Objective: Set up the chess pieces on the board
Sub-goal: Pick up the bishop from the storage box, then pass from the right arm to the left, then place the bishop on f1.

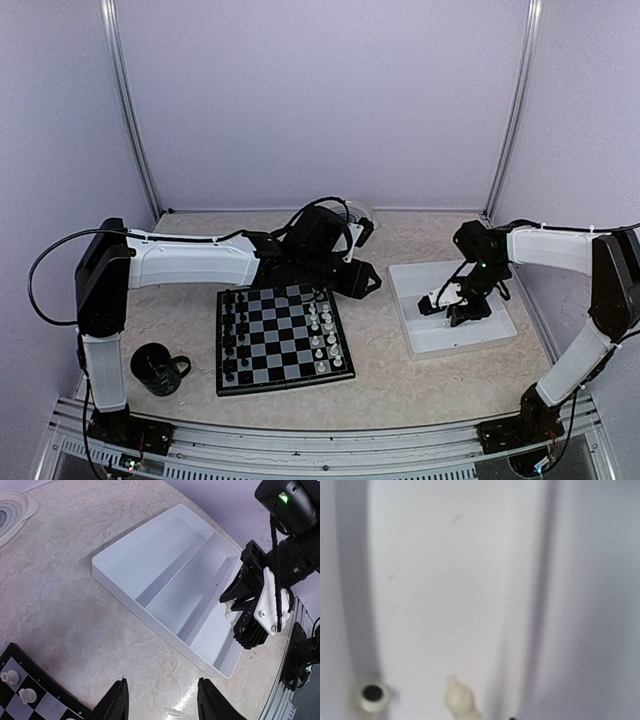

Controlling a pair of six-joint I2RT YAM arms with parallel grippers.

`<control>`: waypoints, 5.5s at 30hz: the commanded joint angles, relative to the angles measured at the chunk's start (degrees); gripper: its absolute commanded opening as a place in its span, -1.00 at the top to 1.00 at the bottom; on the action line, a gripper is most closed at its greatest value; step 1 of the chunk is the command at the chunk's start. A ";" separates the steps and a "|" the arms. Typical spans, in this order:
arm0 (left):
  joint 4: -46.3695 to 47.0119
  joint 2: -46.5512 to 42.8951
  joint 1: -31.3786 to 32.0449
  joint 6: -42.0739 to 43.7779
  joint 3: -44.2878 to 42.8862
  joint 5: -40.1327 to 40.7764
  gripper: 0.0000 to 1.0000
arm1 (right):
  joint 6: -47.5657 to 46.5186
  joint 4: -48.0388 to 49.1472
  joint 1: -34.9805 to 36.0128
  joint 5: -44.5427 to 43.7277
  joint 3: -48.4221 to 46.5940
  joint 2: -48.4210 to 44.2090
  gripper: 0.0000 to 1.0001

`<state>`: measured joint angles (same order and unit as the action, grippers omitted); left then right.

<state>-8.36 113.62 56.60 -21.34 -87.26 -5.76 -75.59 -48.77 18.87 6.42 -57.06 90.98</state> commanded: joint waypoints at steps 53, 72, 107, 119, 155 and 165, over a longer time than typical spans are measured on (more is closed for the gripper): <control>14.98 11.51 -0.34 -6.63 -10.15 -21.52 0.64 | 30.02 -3.92 -0.24 43.50 -14.49 2.03 0.67; -15.30 0.53 -2.73 9.09 -7.22 -1.30 0.98 | 35.96 7.30 -4.61 45.75 -4.92 -1.51 0.25; -37.85 13.18 -8.87 9.13 -20.22 1.79 0.91 | 38.36 15.09 -4.64 43.06 0.72 0.17 0.22; -37.94 15.19 -8.92 8.86 -21.19 0.98 0.88 | 38.20 15.02 -4.64 43.13 0.74 0.44 0.21; -39.48 15.04 -8.88 8.08 -21.11 0.43 0.60 | 37.91 13.70 -4.64 43.97 0.06 -0.16 0.19; -42.62 9.81 -8.88 7.87 -28.60 5.56 0.35 | 35.62 1.01 -7.71 37.70 -19.79 -1.14 0.21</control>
<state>-49.98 127.87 47.92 -13.28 -111.59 -2.87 -38.17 -41.19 13.52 47.37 -66.65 91.00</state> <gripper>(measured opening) 0.301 0.405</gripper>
